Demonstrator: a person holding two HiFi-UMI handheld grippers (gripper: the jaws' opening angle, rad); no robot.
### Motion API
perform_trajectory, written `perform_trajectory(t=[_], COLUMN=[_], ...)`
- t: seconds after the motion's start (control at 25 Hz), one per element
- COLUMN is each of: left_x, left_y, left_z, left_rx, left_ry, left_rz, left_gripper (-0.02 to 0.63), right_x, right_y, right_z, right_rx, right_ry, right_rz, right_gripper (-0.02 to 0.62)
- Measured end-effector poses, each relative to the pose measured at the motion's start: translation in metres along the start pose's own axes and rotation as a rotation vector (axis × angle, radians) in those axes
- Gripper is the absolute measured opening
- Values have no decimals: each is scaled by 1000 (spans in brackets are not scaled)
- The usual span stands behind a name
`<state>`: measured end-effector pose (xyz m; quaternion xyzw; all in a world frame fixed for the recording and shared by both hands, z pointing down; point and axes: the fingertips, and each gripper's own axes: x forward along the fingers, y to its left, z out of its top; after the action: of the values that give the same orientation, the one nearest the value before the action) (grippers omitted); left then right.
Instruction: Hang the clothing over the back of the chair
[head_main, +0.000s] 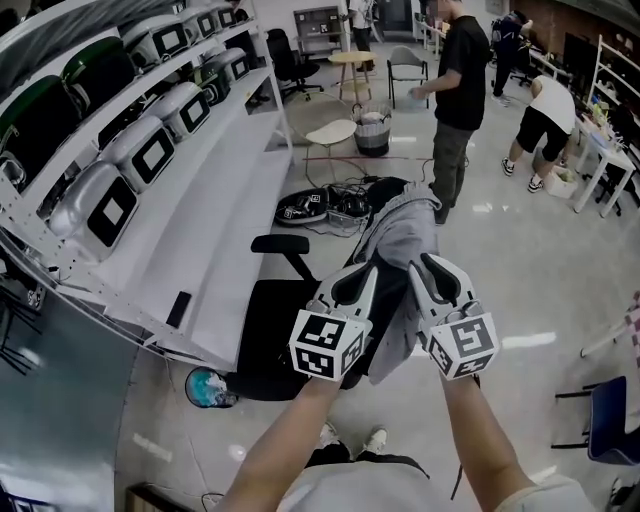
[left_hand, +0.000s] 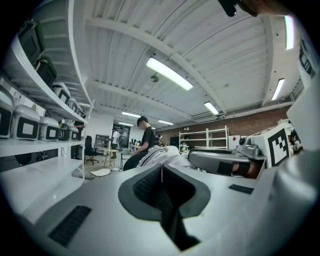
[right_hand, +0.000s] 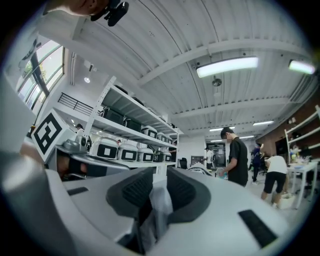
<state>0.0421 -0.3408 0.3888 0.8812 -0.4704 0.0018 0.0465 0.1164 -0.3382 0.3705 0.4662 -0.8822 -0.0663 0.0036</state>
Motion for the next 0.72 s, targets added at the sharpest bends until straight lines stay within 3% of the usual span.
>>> perform_trajectory(t=[0.36, 0.72], left_x=[-39, -143], left_y=[-28, -47], left_z=[-4, -24], left_rx=[5, -64], left_ry=[-20, -72], left_rz=[-23, -72], left_gripper=[14, 14], right_x=[-22, -87], right_y=[38, 130], right_z=[12, 8], right_rx=[12, 28], right_ry=[-17, 23], right_rz=[-7, -96], right_gripper=[81, 64])
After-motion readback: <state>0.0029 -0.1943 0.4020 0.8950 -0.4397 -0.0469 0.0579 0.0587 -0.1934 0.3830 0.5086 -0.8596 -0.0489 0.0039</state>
